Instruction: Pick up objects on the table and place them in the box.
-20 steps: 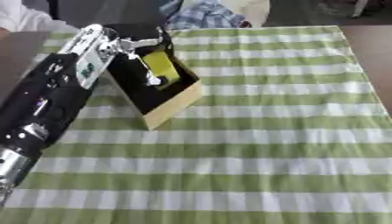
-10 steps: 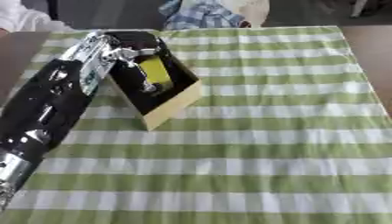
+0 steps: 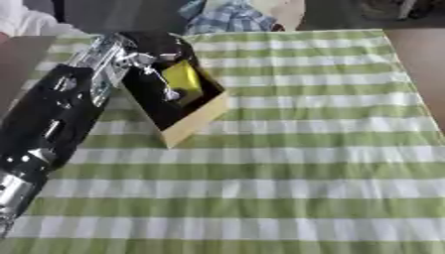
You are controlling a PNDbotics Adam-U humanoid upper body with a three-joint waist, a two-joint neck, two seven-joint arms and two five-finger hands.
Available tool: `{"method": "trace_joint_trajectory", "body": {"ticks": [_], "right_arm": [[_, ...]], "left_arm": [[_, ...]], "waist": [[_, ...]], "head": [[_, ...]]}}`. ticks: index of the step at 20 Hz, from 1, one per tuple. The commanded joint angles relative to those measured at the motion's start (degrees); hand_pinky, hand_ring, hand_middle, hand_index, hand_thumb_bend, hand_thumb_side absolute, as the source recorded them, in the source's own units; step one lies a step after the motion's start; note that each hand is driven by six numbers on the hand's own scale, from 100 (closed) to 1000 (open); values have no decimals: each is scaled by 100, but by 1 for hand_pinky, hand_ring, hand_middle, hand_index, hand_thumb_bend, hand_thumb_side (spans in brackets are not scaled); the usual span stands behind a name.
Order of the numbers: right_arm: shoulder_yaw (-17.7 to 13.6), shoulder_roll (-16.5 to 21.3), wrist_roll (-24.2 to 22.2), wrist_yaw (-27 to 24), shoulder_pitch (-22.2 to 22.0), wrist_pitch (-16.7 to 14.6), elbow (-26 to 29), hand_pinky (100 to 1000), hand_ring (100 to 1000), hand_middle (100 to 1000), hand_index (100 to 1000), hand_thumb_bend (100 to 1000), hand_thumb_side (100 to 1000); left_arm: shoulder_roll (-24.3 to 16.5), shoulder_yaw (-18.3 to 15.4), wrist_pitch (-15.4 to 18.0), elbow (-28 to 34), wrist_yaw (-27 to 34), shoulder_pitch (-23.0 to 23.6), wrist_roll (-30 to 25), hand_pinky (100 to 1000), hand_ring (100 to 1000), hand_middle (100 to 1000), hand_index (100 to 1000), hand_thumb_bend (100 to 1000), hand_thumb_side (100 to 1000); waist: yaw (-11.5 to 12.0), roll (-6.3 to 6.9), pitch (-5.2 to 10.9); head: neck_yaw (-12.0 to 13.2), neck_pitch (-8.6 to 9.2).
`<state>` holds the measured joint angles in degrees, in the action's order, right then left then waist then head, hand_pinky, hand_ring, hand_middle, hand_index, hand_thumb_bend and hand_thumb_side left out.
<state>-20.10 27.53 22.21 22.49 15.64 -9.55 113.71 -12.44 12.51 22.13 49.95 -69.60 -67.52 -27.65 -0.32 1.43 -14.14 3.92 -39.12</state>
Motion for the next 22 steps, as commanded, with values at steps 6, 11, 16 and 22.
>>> {"method": "trace_joint_trajectory", "body": {"ticks": [6, 11, 16, 22], "right_arm": [[-46, 123, -6, -22, 57, -6, 88, 620, 679, 695, 794, 100, 846], [-50, 139, 14, -1, 43, -7, 88, 623, 682, 696, 794, 100, 843], [-46, 177, 26, 27, 40, -19, 88, 628, 685, 699, 795, 100, 839], [-61, 236, 69, 73, 37, -34, 88, 632, 687, 701, 795, 100, 836]], "left_arm": [[-113, -67, -35, 327, 318, -149, -124, 839, 859, 778, 860, 207, 258], [-228, -17, -85, 763, 848, -128, -249, 812, 833, 756, 850, 124, 187], [-501, 38, -283, 1949, 1714, 8, -297, 765, 798, 721, 834, 100, 166], [-1199, 13, -1028, 4066, 3643, 559, 409, 667, 736, 680, 832, 100, 296]], "waist": [[20, -22, 202], [39, -35, 258], [84, -51, 296], [142, -83, 302]], "head": [[-4, -5], [-21, -43], [-49, -100], [-125, -117]]}}
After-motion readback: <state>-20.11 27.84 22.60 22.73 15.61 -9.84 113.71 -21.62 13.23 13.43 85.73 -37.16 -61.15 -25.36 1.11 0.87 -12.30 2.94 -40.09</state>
